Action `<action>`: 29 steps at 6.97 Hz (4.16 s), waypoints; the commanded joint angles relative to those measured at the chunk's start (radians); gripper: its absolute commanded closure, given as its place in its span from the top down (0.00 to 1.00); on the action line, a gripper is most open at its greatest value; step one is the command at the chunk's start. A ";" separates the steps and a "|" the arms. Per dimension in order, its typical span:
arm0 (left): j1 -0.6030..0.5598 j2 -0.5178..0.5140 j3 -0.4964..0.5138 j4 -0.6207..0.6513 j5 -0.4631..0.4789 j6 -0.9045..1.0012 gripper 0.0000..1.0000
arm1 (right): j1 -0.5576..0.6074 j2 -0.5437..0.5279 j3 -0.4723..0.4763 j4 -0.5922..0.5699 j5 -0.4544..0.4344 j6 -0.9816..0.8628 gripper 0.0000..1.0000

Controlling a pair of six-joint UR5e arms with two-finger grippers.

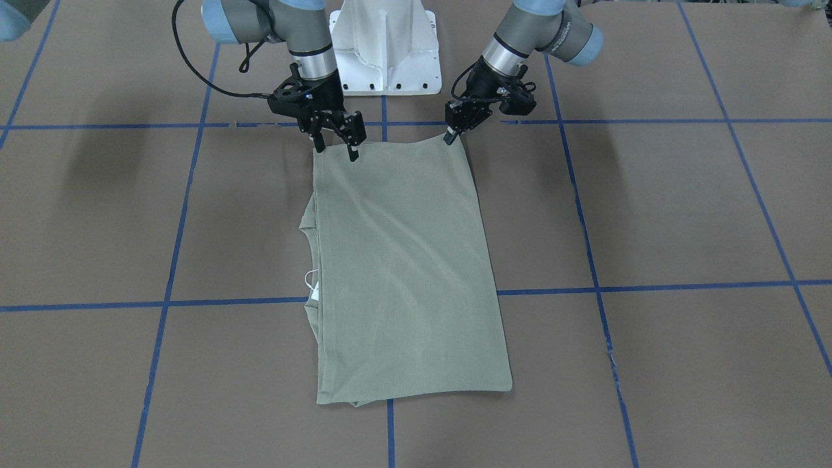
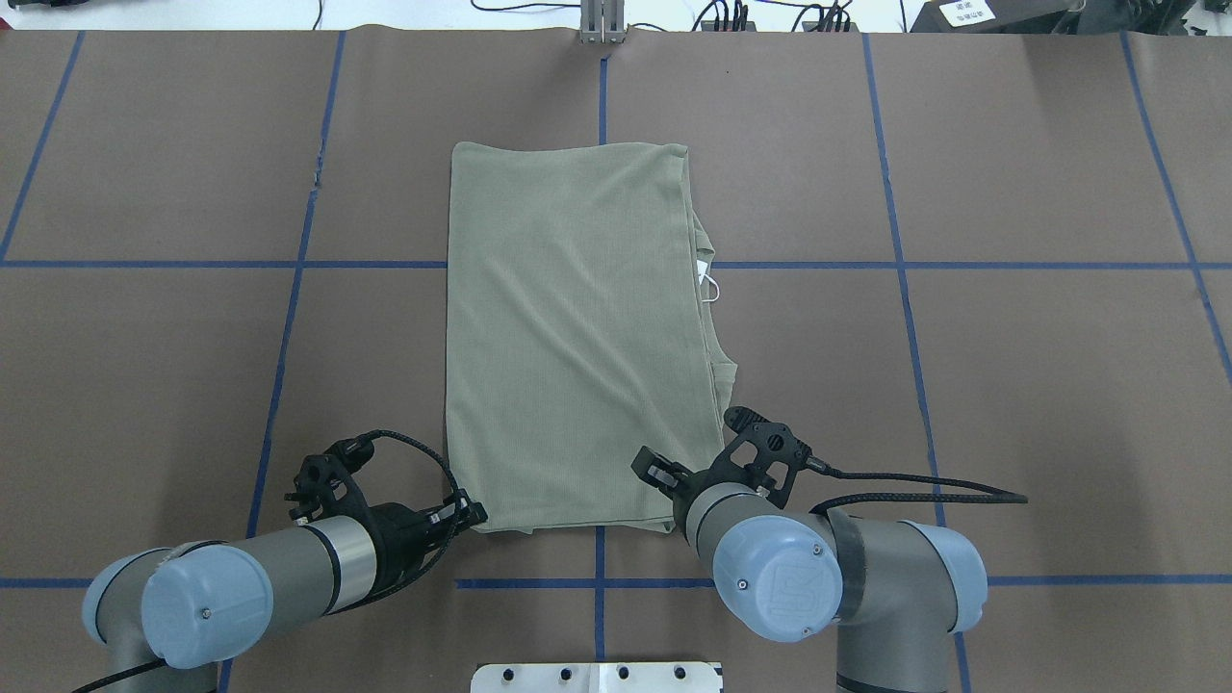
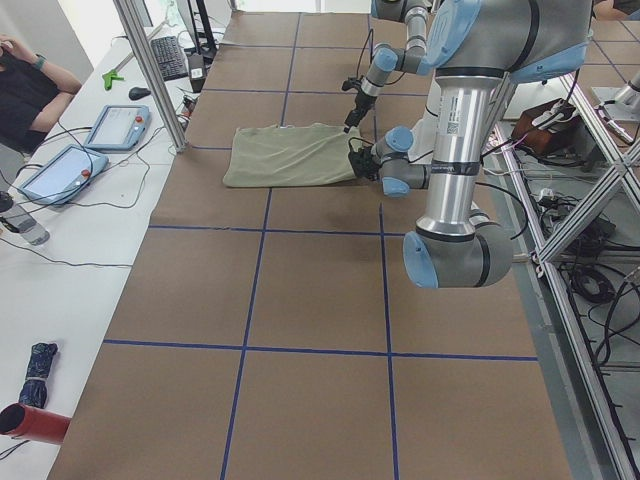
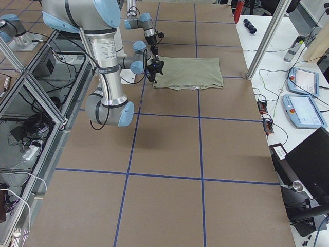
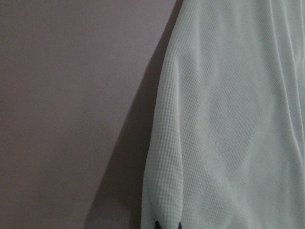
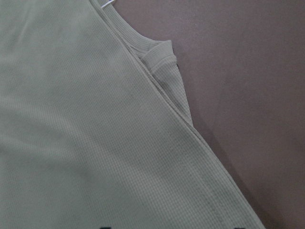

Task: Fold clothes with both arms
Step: 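Move both grippers to the shirt edge nearest the robot and grasp it, then lift the near edge with both grippers and fold it toward the far edge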

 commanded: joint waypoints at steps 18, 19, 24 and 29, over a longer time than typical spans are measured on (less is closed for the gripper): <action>-0.012 -0.085 -0.377 0.486 -0.149 0.059 0.00 | -0.035 0.099 0.362 -0.517 -0.031 -0.080 0.00; -0.082 -0.166 -0.302 0.488 -0.152 0.166 0.00 | 0.030 0.110 0.322 -0.499 -0.019 -0.125 0.00; -0.400 -0.277 -0.021 0.474 -0.230 0.438 0.00 | 0.242 0.275 -0.098 -0.255 0.093 -0.260 0.00; -0.419 -0.377 0.272 0.348 -0.218 0.489 0.00 | 0.291 0.369 -0.288 -0.232 0.113 -0.270 0.00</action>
